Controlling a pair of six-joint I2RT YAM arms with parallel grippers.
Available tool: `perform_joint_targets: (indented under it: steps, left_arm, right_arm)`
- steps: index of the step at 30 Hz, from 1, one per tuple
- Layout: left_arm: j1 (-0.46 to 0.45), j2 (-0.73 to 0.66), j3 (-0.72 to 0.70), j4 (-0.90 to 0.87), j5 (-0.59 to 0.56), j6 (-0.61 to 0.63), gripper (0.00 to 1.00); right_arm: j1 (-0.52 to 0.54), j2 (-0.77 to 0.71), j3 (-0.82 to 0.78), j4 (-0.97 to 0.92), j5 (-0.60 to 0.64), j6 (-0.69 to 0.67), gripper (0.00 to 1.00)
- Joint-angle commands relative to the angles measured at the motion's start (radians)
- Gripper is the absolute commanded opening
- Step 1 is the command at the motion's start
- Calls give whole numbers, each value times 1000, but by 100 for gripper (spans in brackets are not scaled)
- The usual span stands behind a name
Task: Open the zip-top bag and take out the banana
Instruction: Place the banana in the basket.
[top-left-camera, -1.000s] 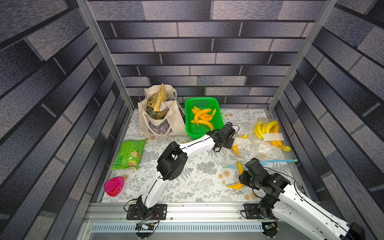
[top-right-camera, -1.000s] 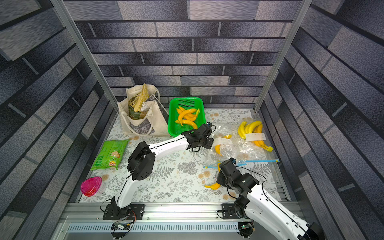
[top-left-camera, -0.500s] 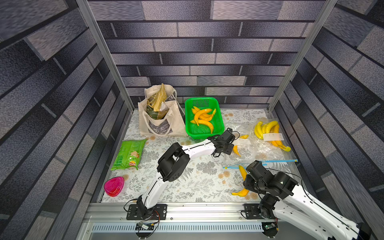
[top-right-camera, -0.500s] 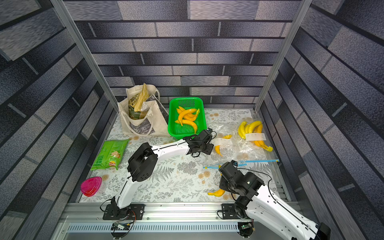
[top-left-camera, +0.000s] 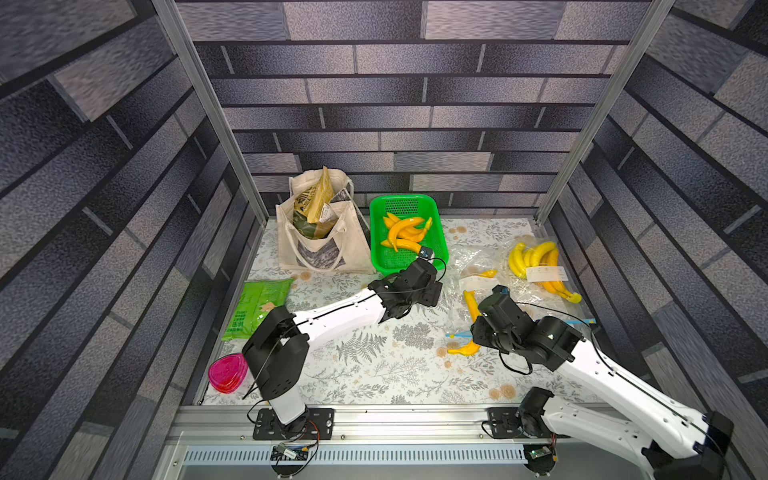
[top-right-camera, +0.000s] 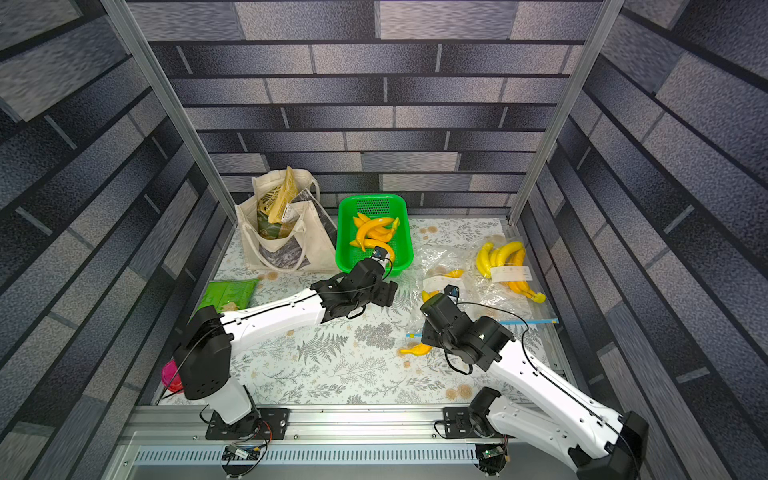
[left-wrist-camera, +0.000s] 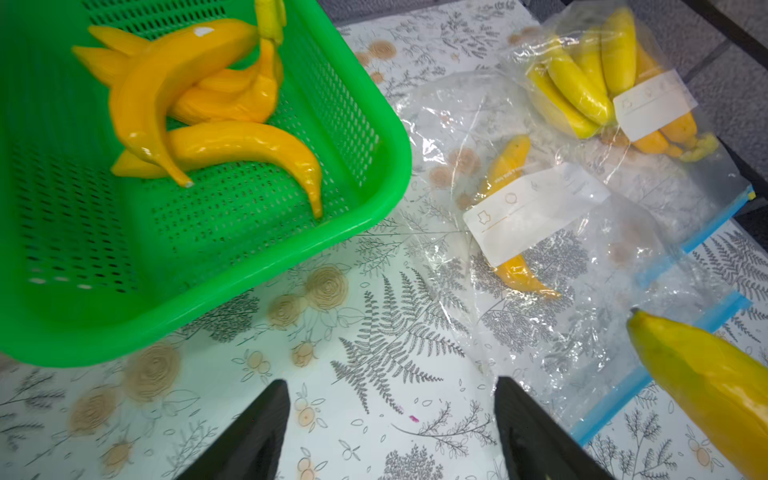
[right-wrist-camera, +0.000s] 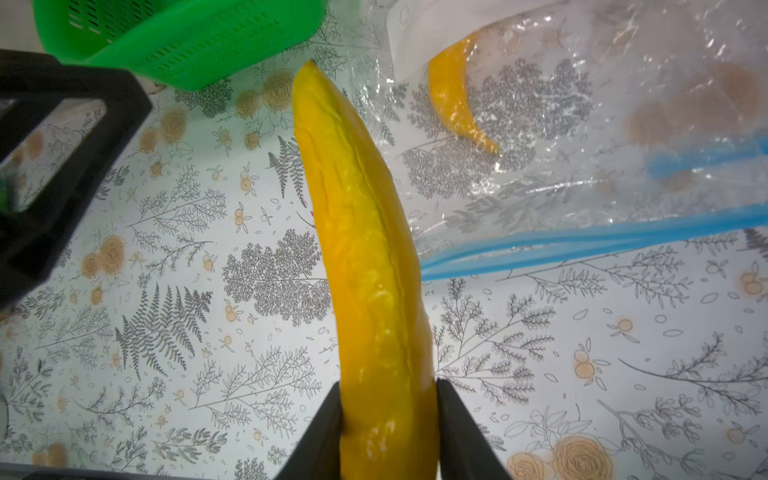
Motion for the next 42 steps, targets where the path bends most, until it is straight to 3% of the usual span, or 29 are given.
perform_joint_targets:
  steps: [1, 3, 6, 9, 15, 23, 26, 29, 32, 37, 42]
  left_arm:
    - [75, -159, -129, -17, -148, -43, 90]
    - [122, -264, -202, -30, -210, -62, 99]
    - [200, -411, -291, -55, -223, -97, 100]
    - [216, -499, -343, -62, -223, -109, 100]
    - [208, -559, -388, -83, -267, -136, 100]
    - [231, -577, -411, -96, -286, -169, 100]
    - [239, -580, -413, -98, -278, -179, 100]
    - [246, -579, -406, -114, -300, -200, 100]
    - [254, -574, -397, -147, -353, -259, 100]
    - [269, -550, -305, -382, -515, -417, 100]
    - [276, -568, -322, -307, -389, -312, 100]
  right_arm:
    - [-1, 114, 101, 193, 151, -89, 40]
    - [-40, 226, 188, 253, 139, -127, 39]
    - [-105, 388, 323, 327, 77, -167, 39]
    - [-152, 572, 496, 348, 43, -196, 37]
    - [-211, 924, 882, 343, 4, -210, 35]
    - [-265, 1412, 1486, 197, -24, -187, 34]
    - [-280, 1531, 1622, 184, -67, -163, 34]
    - [-287, 1602, 1699, 173, -86, -143, 36]
    - [-293, 1634, 1726, 159, -95, -128, 46]
    - [-292, 1577, 1711, 134, -76, -151, 63]
    - [-293, 1425, 1582, 157, -97, -185, 65]
